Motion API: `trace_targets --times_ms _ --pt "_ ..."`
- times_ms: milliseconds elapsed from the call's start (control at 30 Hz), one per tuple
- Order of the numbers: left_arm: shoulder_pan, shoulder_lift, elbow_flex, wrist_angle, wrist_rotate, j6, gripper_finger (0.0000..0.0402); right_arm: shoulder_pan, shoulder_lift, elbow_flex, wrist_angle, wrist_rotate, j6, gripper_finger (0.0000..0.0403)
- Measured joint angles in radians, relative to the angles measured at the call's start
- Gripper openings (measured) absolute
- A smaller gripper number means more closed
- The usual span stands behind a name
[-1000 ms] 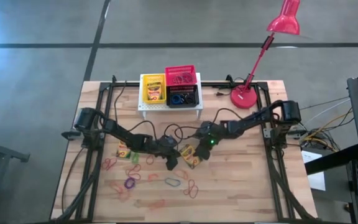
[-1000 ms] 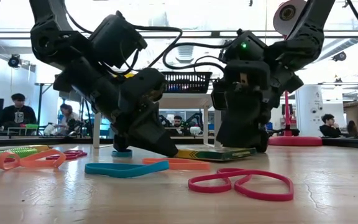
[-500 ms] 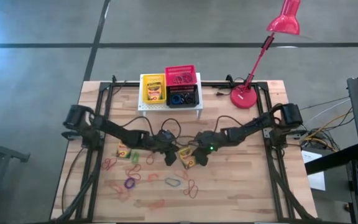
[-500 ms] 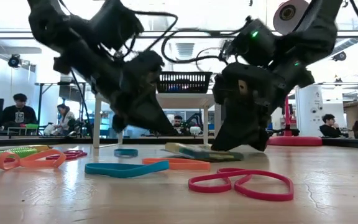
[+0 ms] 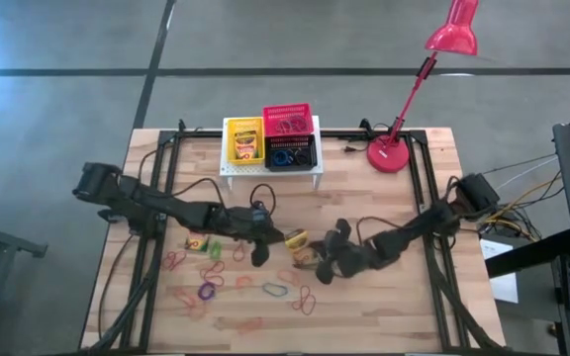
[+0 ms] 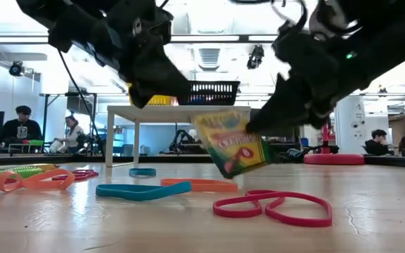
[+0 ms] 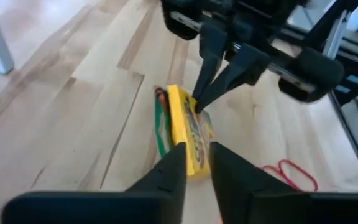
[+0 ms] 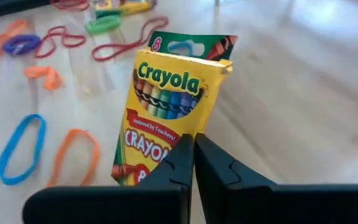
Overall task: Pick & Place Office Desk Supplies
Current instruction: Put the crayon box into the yellow bin
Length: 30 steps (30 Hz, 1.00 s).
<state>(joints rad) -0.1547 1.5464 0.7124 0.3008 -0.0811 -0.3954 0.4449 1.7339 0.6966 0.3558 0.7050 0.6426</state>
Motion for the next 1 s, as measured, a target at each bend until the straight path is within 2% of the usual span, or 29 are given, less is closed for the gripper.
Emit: trace_targets --times_ms 167,367,433,533,600,700,1000 --pt "0.000 0.066 0.001 0.111 0.001 -0.031 0.0157 0.053 0.004 0.021 0.001 0.117 -0.082 0.0008" --pt "0.000 0.177 0.003 0.220 0.022 -0.105 0.0258 0.055 0.005 0.029 0.000 0.132 -0.098 0.0008" --pt "-0.003 0.203 0.003 0.241 0.035 -0.101 0.0279 0.055 0.005 0.029 0.000 0.136 -0.103 0.0008" --pt "-0.017 0.232 0.005 0.274 0.047 -0.086 0.0287 0.055 0.005 0.029 0.000 0.136 -0.105 0.0008" --pt "-0.026 0.236 0.010 0.284 0.046 -0.084 0.0278 0.055 0.005 0.029 0.000 0.136 -0.104 0.0008" --pt "-0.032 0.238 0.015 0.289 0.016 -0.084 0.0242 0.055 0.005 0.029 0.000 0.136 -0.104 0.0008" --pt "-0.032 0.238 0.023 0.285 -0.009 -0.055 0.0072 0.055 0.004 0.029 -0.001 0.128 -0.111 0.0008"
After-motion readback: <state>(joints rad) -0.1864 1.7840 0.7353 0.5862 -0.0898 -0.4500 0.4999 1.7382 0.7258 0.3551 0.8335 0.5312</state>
